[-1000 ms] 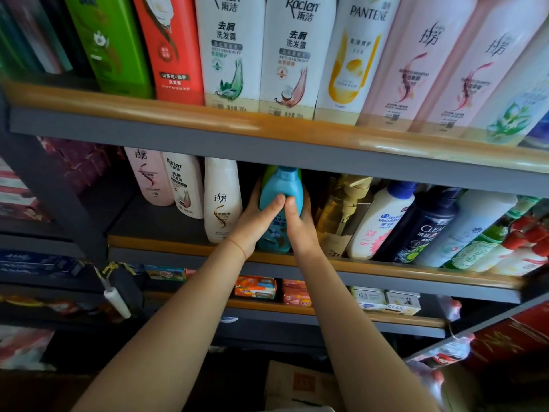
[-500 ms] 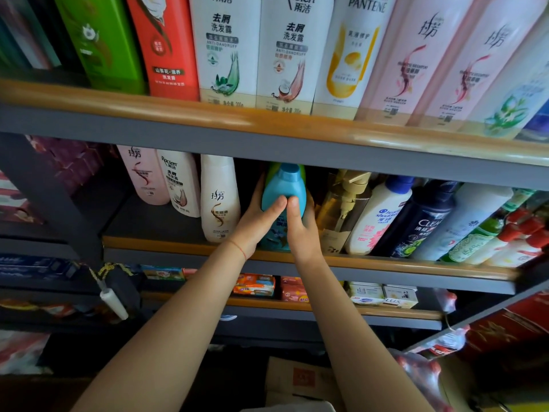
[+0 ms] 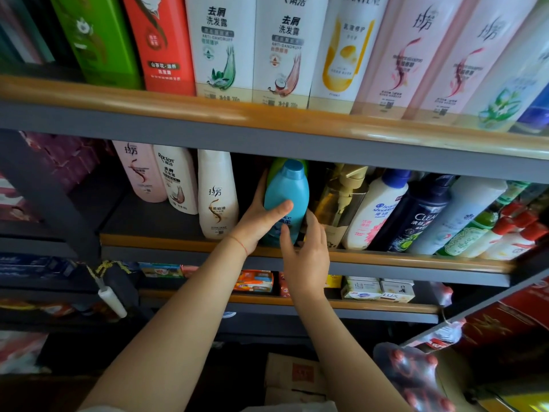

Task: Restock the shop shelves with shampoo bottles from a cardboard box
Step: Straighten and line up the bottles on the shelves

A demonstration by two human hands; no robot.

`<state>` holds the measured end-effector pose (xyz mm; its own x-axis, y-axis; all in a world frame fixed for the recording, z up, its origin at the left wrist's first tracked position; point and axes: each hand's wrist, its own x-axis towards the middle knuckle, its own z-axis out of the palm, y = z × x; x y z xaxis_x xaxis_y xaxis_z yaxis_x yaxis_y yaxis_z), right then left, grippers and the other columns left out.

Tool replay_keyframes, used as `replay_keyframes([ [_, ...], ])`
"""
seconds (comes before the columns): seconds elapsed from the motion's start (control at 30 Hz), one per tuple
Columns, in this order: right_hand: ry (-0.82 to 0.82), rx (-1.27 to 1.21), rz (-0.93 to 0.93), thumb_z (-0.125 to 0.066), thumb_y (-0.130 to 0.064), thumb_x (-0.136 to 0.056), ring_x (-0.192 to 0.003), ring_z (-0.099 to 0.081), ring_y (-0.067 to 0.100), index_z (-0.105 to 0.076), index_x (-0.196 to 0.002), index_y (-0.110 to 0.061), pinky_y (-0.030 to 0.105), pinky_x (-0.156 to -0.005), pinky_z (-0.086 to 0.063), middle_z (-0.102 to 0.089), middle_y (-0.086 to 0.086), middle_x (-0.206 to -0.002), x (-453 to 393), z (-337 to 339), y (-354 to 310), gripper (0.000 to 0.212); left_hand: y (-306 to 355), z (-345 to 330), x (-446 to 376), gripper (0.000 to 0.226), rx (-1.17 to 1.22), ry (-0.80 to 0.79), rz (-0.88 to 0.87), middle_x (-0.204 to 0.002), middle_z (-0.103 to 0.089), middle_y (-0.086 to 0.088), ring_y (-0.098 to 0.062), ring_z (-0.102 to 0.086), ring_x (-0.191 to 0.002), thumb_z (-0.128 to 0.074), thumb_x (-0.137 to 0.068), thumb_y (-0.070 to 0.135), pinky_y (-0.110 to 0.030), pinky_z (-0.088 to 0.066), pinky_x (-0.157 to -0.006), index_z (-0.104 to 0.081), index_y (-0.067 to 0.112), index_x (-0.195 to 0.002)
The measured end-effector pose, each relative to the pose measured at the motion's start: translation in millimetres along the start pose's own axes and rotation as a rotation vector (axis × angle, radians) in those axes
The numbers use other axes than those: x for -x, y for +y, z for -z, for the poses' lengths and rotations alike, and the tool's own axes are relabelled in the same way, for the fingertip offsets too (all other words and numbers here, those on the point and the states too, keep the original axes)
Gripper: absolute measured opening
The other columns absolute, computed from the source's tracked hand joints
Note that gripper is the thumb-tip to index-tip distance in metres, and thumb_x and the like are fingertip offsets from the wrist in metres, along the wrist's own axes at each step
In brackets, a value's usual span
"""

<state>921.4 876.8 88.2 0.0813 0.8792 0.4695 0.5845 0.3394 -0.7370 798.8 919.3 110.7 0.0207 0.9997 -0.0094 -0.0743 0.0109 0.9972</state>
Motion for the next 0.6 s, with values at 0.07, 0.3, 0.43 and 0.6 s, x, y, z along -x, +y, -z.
replay_keyframes([
  [0.07, 0.055, 0.056, 0.037, -0.064, -0.032, -0.094, -0.094, -0.058, 0.008, -0.053, -0.131, -0.010, 0.007, -0.067, -0.040, -0.060, 0.000, -0.113, 2, 0, 3, 0.045, 0, 0, 0, 0.130, 0.000, -0.005, -0.002, -0.144, -0.051, -0.002, -0.020, -0.053, -0.130, -0.082, -0.048, 0.077, -0.049, -0.043, -0.110, -0.021, 0.035, -0.155],
  [0.3, 0.114, 0.088, 0.083, -0.065, -0.032, -0.092, -0.068, -0.056, 0.010, -0.053, -0.111, -0.015, 0.025, -0.064, -0.043, -0.058, -0.006, -0.085, -2, 2, 12, 0.029, 0, -5, -1, 0.134, 0.006, 0.026, -0.025, -0.139, -0.055, 0.002, -0.013, -0.058, -0.123, -0.082, -0.042, 0.078, -0.033, -0.051, -0.100, -0.024, 0.034, -0.154],
  [0.43, 0.100, 0.033, 0.095, -0.067, -0.034, -0.090, -0.064, -0.055, 0.011, -0.049, -0.110, -0.018, 0.034, -0.059, -0.050, -0.057, -0.007, -0.080, -3, 3, 13, 0.032, 0, -9, 0, 0.130, 0.013, 0.029, -0.041, -0.139, -0.055, -0.001, -0.017, -0.058, -0.124, -0.084, -0.044, 0.075, -0.033, -0.053, -0.096, -0.026, 0.034, -0.154],
  [0.6, 0.080, 0.000, 0.074, -0.064, -0.038, -0.091, -0.064, -0.057, 0.010, -0.046, -0.113, -0.021, 0.034, -0.054, -0.052, -0.058, -0.007, -0.082, -2, 4, 16, 0.033, 2, -13, 1, 0.123, -0.003, 0.024, -0.059, -0.137, -0.055, -0.001, -0.015, -0.058, -0.122, -0.085, -0.051, 0.065, -0.021, -0.055, -0.084, -0.026, 0.033, -0.154],
])
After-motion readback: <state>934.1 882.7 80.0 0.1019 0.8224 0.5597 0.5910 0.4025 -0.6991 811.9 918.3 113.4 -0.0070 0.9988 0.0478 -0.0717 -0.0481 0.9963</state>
